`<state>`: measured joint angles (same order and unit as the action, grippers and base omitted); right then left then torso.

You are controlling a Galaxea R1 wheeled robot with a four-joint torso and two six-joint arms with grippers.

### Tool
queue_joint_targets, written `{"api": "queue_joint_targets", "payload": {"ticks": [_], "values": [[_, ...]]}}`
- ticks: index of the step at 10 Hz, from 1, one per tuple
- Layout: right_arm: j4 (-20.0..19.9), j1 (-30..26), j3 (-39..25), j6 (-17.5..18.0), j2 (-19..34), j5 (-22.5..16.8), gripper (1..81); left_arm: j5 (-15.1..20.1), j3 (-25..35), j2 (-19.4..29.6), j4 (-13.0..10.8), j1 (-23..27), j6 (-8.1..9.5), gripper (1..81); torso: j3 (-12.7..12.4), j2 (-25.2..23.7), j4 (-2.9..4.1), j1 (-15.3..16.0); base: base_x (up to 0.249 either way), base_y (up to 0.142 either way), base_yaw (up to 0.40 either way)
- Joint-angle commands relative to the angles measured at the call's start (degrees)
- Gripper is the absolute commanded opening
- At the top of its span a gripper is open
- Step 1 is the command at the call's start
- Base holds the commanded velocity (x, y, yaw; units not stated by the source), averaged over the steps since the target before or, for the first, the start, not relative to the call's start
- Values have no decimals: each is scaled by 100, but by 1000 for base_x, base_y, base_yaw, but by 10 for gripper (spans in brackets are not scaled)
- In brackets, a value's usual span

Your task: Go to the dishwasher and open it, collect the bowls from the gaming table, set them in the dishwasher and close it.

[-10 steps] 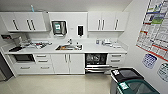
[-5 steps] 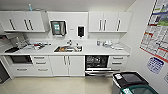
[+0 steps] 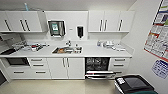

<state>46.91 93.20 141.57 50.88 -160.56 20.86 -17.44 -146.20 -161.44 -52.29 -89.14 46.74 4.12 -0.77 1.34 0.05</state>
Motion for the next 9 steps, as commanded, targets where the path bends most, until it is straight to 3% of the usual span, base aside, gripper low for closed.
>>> {"api": "queue_joint_targets", "payload": {"ticks": [1, 9], "values": [[55, -226, -43, 1, 136, -117, 10, 110, 21, 85, -1, 234, 11, 10, 0, 0, 0, 0, 190, 0, 0], [55, -235, -43, 1, 136, -117, 10, 83, 21, 94, 8, 234, 11, 10, 2, 0, 0, 2, 172, 0, 0]]}}
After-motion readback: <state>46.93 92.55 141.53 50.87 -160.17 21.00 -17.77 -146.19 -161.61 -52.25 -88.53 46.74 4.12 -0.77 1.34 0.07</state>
